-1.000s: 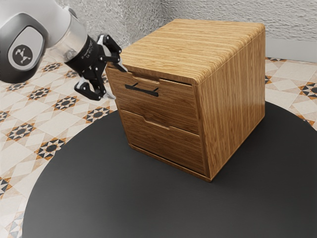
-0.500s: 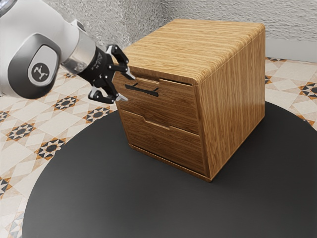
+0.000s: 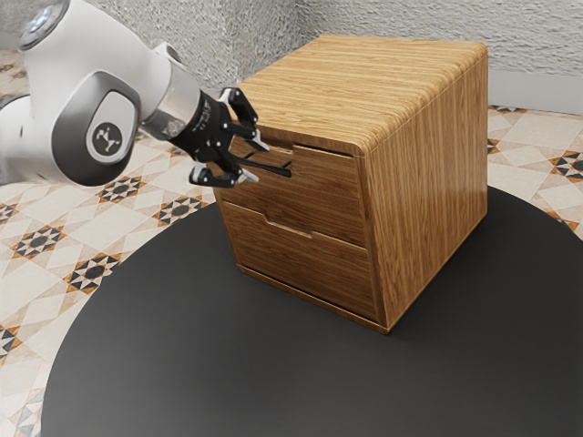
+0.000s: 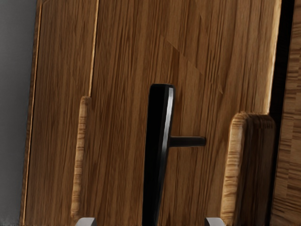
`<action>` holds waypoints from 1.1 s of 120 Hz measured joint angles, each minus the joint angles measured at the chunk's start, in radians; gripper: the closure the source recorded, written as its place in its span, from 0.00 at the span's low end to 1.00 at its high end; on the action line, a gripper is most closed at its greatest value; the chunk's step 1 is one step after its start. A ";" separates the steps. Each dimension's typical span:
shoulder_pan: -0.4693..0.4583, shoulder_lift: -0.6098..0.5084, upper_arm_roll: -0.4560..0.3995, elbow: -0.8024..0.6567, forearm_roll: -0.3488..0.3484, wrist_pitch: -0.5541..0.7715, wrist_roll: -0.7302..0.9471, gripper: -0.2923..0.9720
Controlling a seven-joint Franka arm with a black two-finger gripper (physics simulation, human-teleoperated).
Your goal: Pull the drawer handle with one arm to open the drawer
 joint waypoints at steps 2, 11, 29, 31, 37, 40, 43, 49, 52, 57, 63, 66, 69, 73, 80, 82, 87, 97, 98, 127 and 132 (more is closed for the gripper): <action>0.000 0.000 0.000 0.000 -0.002 0.001 0.002 0.58; -0.001 -0.001 0.000 -0.003 -0.006 0.005 0.010 0.59; -0.002 -0.005 0.000 -0.011 -0.010 0.003 0.027 0.61; -0.002 -0.005 0.001 -0.012 -0.010 0.002 0.030 0.61; -0.007 -0.006 0.012 -0.014 -0.010 -0.004 0.038 0.61; -0.019 -0.007 0.027 -0.015 -0.010 -0.008 0.042 0.61; -0.037 -0.007 0.048 -0.016 -0.010 -0.013 0.046 0.61; -0.081 -0.008 0.097 -0.016 -0.010 -0.022 0.054 0.62; -0.096 -0.008 0.113 -0.016 -0.009 -0.026 0.058 0.62; -0.111 -0.007 0.128 -0.016 -0.008 -0.032 0.065 0.63; -0.118 -0.007 0.136 -0.016 -0.008 -0.037 0.073 0.63; -0.120 -0.007 0.137 -0.015 -0.008 -0.039 0.076 0.63; -0.121 -0.007 0.138 -0.015 -0.007 -0.041 0.080 0.64; -0.123 -0.007 0.138 -0.014 -0.007 -0.044 0.084 0.64; -0.125 -0.006 0.139 -0.014 -0.007 -0.047 0.092 0.65; -0.125 -0.006 0.139 -0.014 -0.007 -0.047 0.094 0.65; -0.126 -0.005 0.139 -0.013 -0.008 -0.049 0.098 0.66; -0.127 -0.005 0.140 -0.013 -0.008 -0.051 0.107 0.68; -0.127 -0.005 0.140 -0.013 -0.008 -0.052 0.108 0.68; -0.142 -0.011 0.141 -0.013 -0.008 -0.055 0.126 0.77; -0.143 -0.012 0.141 -0.014 -0.008 -0.055 0.129 0.78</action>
